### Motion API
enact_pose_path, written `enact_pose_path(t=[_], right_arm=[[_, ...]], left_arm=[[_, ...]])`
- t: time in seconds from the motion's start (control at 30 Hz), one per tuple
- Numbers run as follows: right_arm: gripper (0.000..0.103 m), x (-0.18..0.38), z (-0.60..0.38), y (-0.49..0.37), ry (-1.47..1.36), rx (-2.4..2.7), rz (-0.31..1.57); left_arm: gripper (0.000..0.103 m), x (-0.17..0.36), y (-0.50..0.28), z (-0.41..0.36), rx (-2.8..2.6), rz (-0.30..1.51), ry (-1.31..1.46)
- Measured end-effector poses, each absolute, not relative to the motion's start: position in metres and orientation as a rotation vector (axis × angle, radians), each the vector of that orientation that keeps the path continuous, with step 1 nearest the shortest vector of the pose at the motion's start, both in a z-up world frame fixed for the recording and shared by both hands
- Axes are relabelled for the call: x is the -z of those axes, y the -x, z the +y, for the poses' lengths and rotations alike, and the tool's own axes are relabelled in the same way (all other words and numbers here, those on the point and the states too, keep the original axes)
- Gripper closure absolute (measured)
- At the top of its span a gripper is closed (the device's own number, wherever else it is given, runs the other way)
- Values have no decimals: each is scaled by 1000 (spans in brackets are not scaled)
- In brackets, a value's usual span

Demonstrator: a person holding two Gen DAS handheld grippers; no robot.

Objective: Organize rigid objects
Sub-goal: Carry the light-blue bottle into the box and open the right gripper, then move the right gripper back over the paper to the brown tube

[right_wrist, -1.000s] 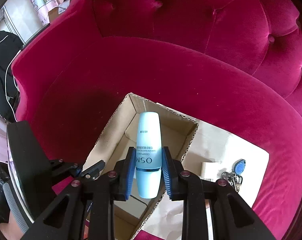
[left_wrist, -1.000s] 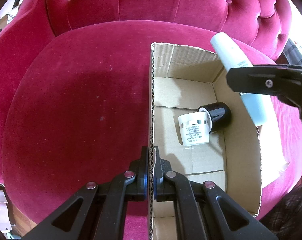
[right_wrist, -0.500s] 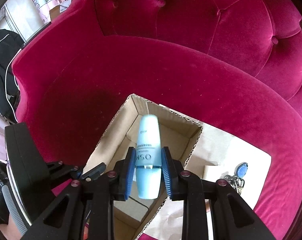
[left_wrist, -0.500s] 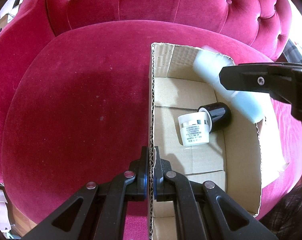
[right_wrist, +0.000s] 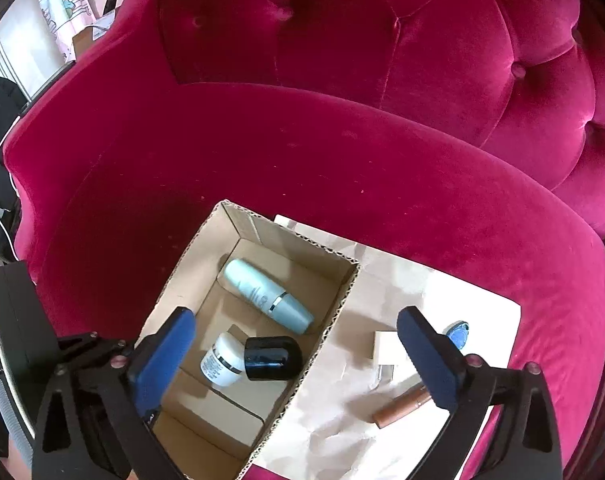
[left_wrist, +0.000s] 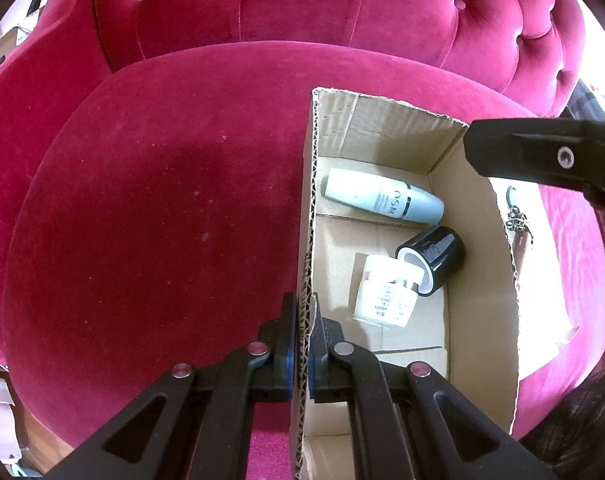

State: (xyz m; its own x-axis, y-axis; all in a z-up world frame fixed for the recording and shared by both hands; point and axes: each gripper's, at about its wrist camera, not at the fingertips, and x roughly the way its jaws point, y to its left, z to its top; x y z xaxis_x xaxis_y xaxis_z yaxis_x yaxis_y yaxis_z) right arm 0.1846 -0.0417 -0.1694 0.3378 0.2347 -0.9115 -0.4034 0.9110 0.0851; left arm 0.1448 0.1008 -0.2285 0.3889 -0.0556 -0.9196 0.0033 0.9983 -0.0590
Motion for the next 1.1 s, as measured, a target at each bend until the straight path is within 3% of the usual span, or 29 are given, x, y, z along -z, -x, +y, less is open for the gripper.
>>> enact_pose_path(t=[0.63,1.1], right_arm=[[0,155,-88,-184,143,-327,1159],[0,183,-124,-177,115,-209,1205]], left_arm=[[99,232,-146,100,40,1173,47],[99,234,-146,103,39,1172,49]])
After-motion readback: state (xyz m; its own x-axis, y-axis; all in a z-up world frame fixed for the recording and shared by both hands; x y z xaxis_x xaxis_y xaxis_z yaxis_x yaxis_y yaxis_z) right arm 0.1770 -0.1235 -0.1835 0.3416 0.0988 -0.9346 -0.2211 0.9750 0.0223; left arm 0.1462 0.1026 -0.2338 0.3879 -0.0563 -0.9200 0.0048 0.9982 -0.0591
